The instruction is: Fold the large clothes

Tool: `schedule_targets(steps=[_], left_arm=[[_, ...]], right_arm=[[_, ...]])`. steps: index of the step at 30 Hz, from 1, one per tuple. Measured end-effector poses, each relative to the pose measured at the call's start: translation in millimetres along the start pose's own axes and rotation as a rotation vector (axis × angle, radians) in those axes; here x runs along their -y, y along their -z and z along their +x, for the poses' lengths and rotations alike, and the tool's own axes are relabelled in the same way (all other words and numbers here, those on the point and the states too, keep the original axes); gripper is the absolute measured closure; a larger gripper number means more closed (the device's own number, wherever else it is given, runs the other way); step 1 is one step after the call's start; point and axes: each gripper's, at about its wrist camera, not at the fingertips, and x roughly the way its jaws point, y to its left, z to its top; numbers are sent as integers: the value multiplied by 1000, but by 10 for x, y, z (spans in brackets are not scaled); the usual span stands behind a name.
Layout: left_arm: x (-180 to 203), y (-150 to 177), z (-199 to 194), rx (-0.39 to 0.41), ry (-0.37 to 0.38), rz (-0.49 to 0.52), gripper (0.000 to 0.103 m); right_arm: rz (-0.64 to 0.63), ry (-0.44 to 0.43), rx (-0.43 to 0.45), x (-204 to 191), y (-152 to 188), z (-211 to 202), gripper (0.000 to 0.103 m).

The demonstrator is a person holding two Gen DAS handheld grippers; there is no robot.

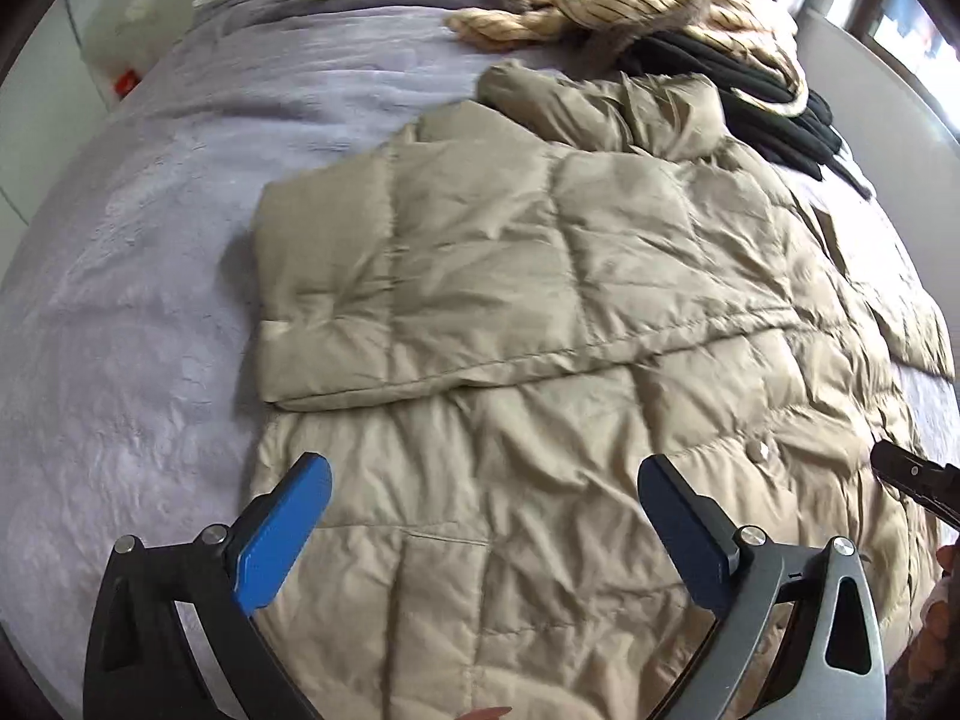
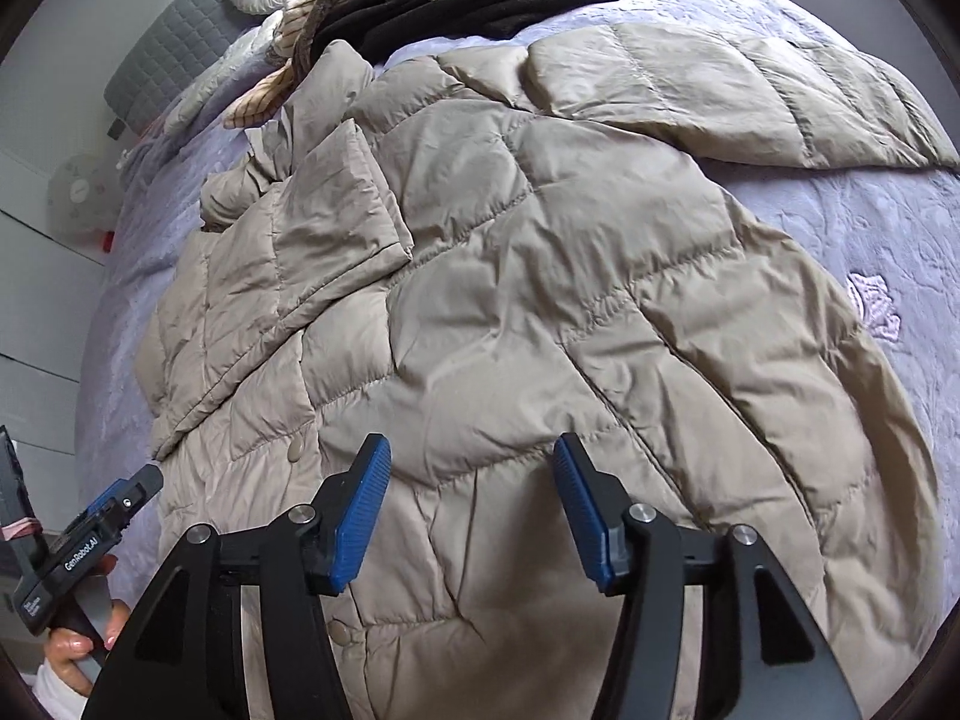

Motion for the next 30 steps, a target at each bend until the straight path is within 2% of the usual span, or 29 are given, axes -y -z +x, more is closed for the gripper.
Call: schedule_targets(steps=[5,9,11,17,22,26,30], left_arm=[[239,-40,25,-3,-7,44,1],[470,-55,63,-9,-24,55,1],[620,-59,103,-21,-29,56,1],[1143,-146,175,-37,-46,55,1],[1593,-239,295,-76,-14,54,1],[1958,-321,358,-83,-23,65,1],[2248,-403,368,-84,-3,58,1]], right_arm=[[20,-39,19,133,-5,-62,21],[65,-112,41,378,-107,-109,18],[78,-147,51,497,-177,-147,0],[96,-180,87,949,-494,-253,0],[172,-147,109,1524,-817,-347,0],[276,-102,126,2093,-1057,-415,0],[461,-159,126,2791,-1277,-394,0]])
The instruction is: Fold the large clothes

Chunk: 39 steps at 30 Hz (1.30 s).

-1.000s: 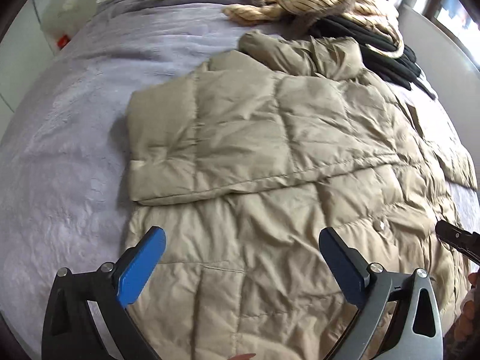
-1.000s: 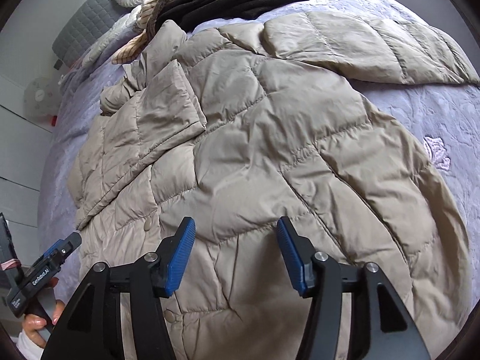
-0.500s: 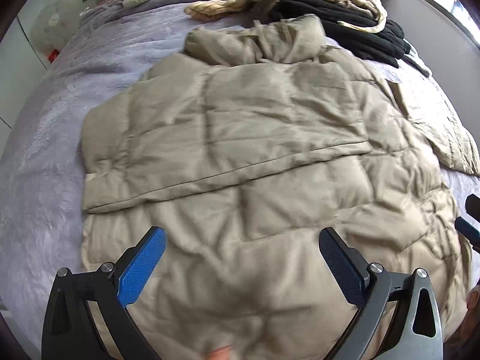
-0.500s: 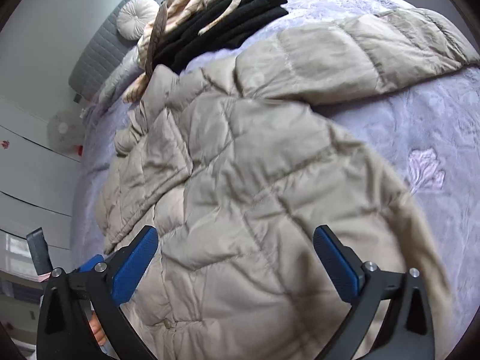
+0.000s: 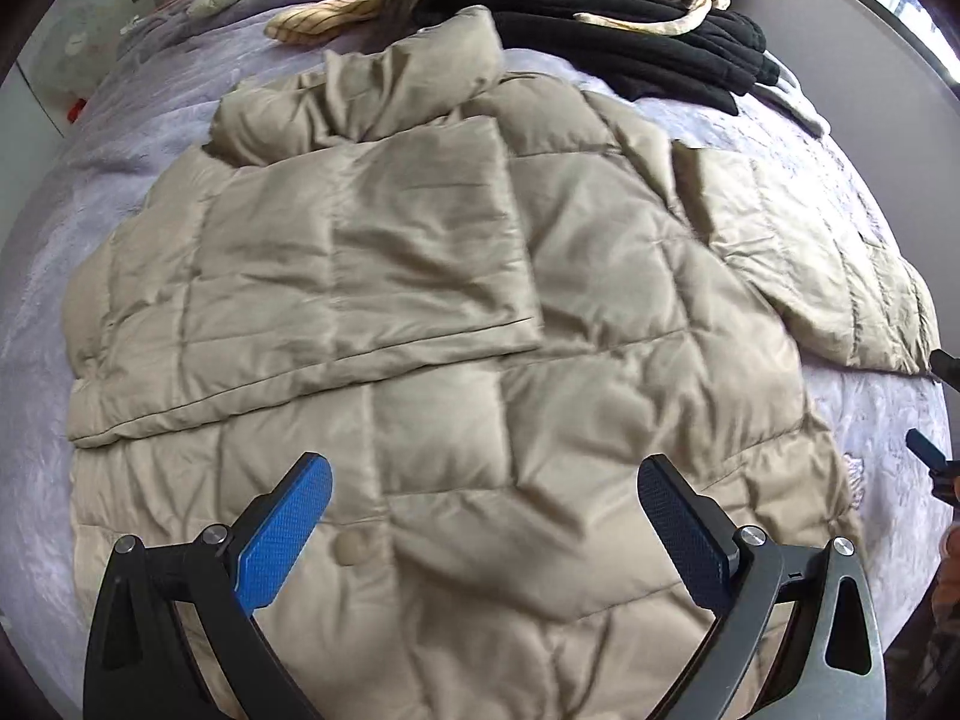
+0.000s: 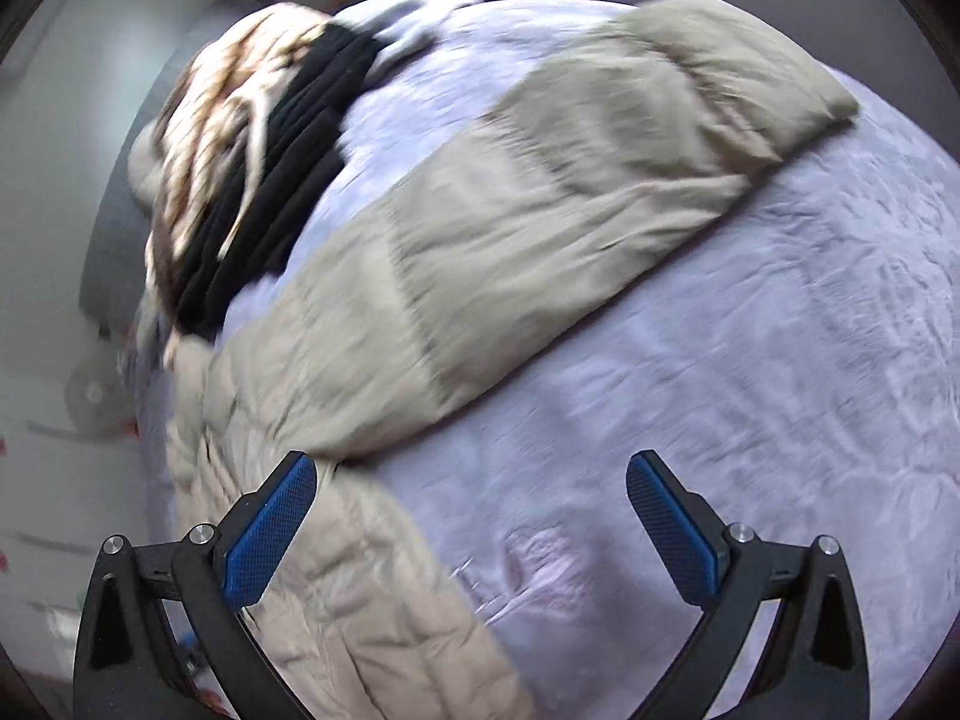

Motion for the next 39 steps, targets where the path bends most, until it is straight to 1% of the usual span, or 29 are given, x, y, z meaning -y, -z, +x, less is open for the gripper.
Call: schedule_targets(steps=[3,7,11,14,15,16,17,18,19,20,22,25,28,31,33,35,36,38,39], left_arm=[[153,-57,22,-4,-2,10,1],[268,-98,41,-14,-2,6,1],[341,-130,17,-7,-9,-8,1],[342,-150,-9,3,-19,-18,1],[327,-155,-18,7,-22,-22,1],[309,-161,-26,10,-28,-31,1],[280,-156,-37,12,-31,-37,1],[238,-149,-53,16,-35,-47,1],[200,-148,-65,19,-38,-57,1],[165,-140,-79,22,-41,-64,1],[63,-129,-121,35,-44,-82,1],[-137,-126,-180,63,-65,-100,1],[-364,-114,-205,78,-75,-122,1],[-636,-97,-257,100,-81,-151,1],[-805,-88,-293,116,-93,-163,1],[-1025,-85,-330,130,-102,-172,1],[-1125,-85,-343,135,-103,-177,1],[-1383,-95,-362,139,-106,-191,1],[-1510,-97,-369,140,-110,-199,1]], right_arm=[[121,-48,30,302,-283,-5,0],[289,-167,62,646,-624,52,0],[404,-279,73,759,-857,242,0],[468,-340,88,749,-966,353,1],[507,-383,94,755,-1000,396,3],[540,-419,92,767,-1014,432,12],[585,-451,72,776,-1023,499,42],[619,-460,37,770,-1030,579,58],[631,-466,16,746,-1031,640,86],[624,-475,6,688,-1038,677,94],[555,-474,23,515,-1078,648,95],[391,-498,32,64,-1136,541,95],[208,-513,39,-542,-1139,421,95],[-2,-513,42,-1275,-1009,350,95],[-158,-499,42,-1789,-820,343,95],[-334,-470,43,-2352,-532,379,95],[-436,-442,43,-2684,-327,437,95],[-591,-403,35,-3125,77,561,95],[-669,-379,18,-3344,334,683,95]])
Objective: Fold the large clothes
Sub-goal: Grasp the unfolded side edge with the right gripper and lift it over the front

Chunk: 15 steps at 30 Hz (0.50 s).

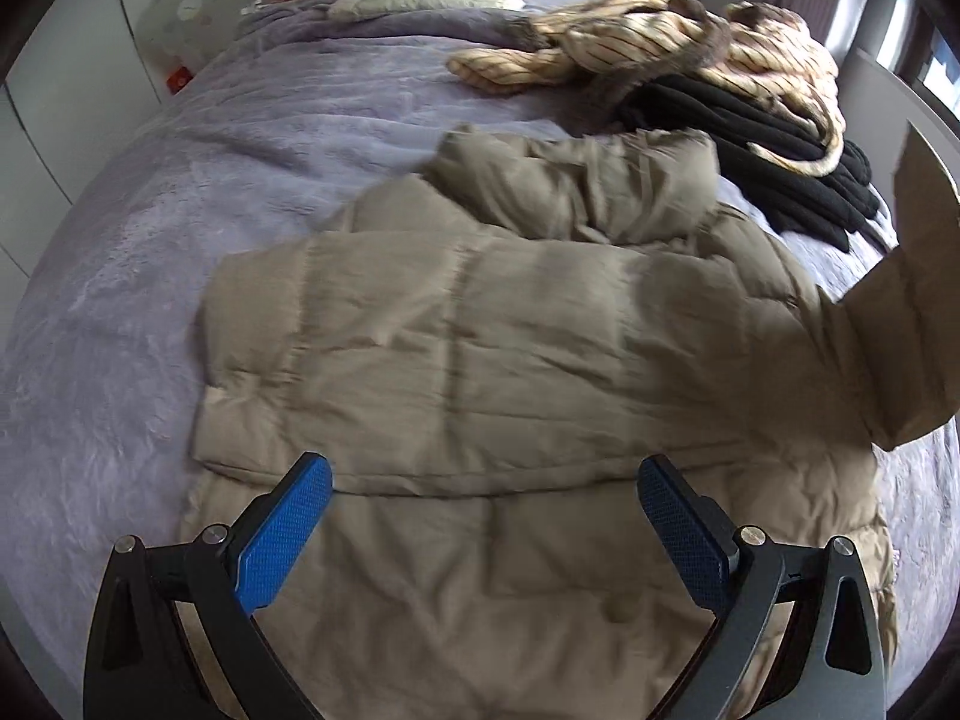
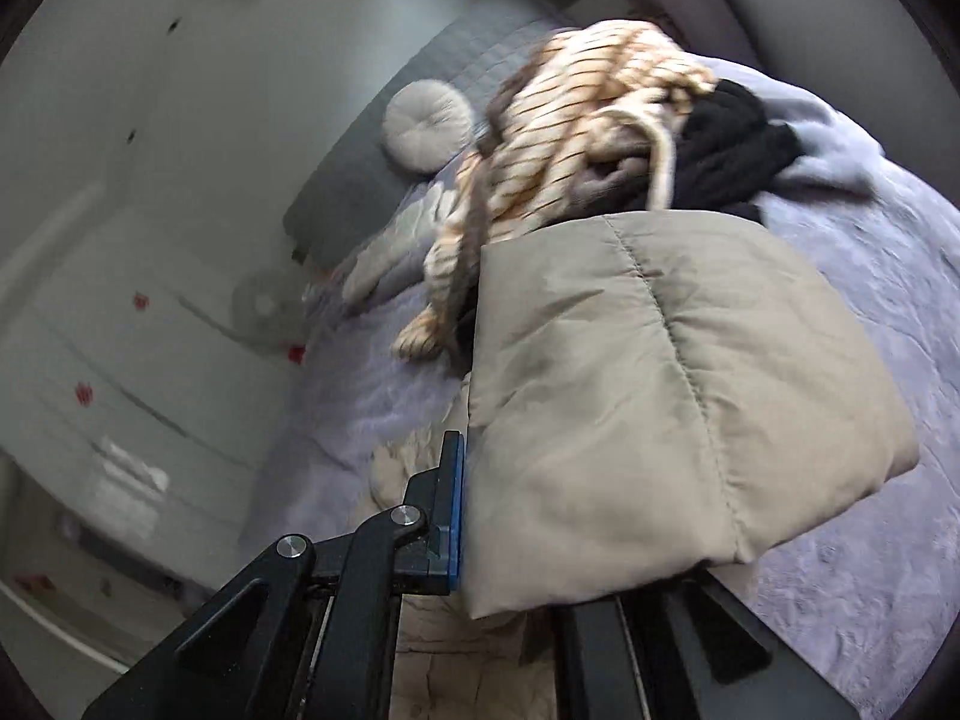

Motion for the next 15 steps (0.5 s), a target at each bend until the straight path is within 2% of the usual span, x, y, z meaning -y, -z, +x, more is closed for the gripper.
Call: schedule_targets(steps=[4,6,8,10,13,15], left_arm=[[-498,-78,52,15,-25,-42,1],[-690,-83,107,11,-44,-60,1],[-810,-62,163,4,-48,-78,1],[-898,-28,221,-4,-47,-90,1],[-930,-6,334,-18,-29,-98,1],[-893,2,374,-23,-12,-94,1]], right_arm=[[-184,65,-146,-733,559,856,95],[-217,94,-219,-878,838,1243,95],[-218,151,-305,-869,1107,1651,95],[-186,199,-356,-725,1285,1917,95],[-101,214,-364,-513,1396,1974,95],[-62,205,-375,-454,1341,1962,95]])
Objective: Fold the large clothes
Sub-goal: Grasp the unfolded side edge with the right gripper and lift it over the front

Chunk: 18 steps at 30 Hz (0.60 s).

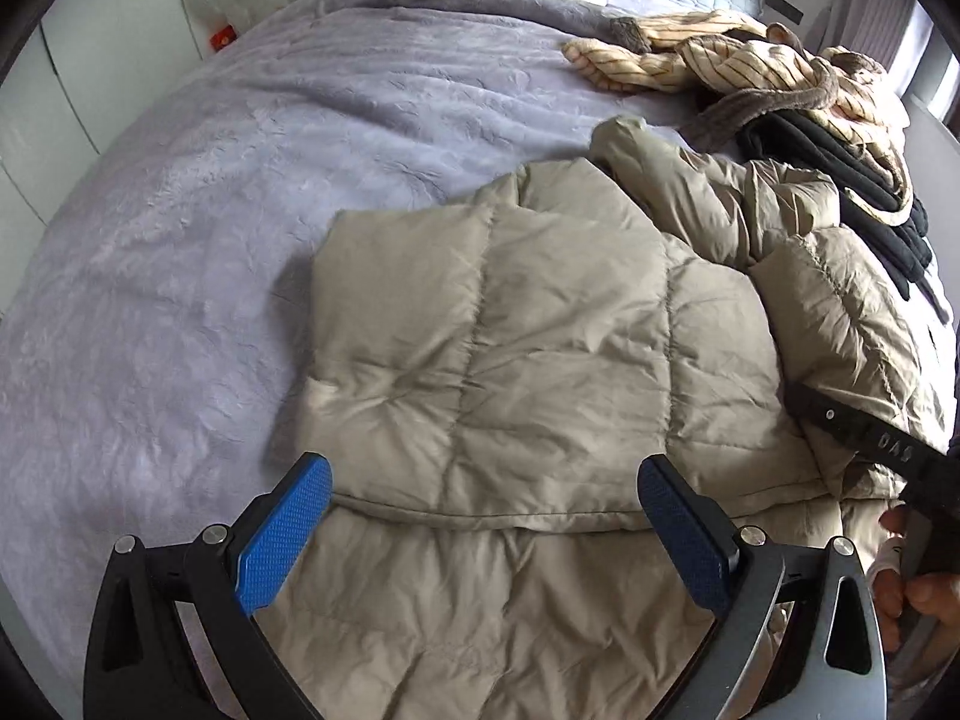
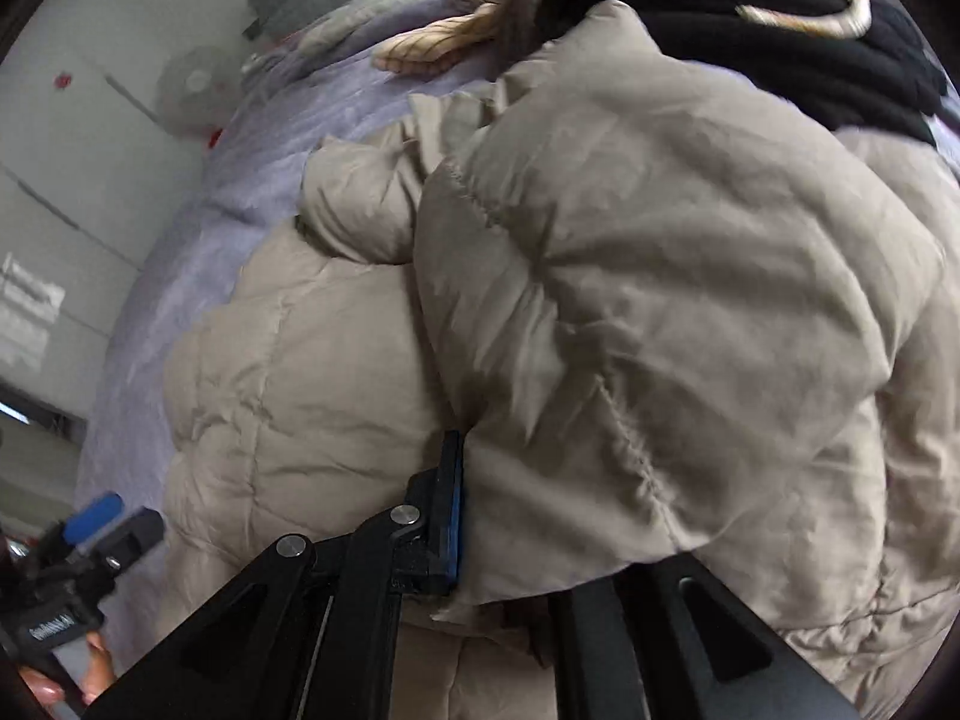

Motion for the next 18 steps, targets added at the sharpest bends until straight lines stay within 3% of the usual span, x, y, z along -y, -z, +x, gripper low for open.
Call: schedule_targets(steps=[1,3,4,5,8,10,12,13,15,18], left_arm=[[32,3,35,-2,12,5,1],[104,2,69,-3,34,13,1],[134,-4,83,-3,51,15,1],[159,-10,90,-2,72,15,1],[183,-47,94,3,132,12,2],[170,-84,119,-1,151,15,8],[138,-90,132,-9,156,9,8],[101,-98,142,-13,159,-2,8],[30,-94,132,-13,168,-20,8],[-131,-104,82,-5,223,-65,8]], right_arm=[[2,4,-9,4,15,-41,90],[20,-9,-13,51,33,-208,66],[45,-32,7,81,57,-343,40],[78,-57,40,125,100,-494,29],[224,-84,118,427,186,-775,29],[349,-89,159,696,196,-836,30],[444,-76,173,942,157,-824,54],[457,-82,170,970,97,-789,83],[420,-83,185,858,-36,-746,90],[146,-66,224,261,-204,-810,92]])
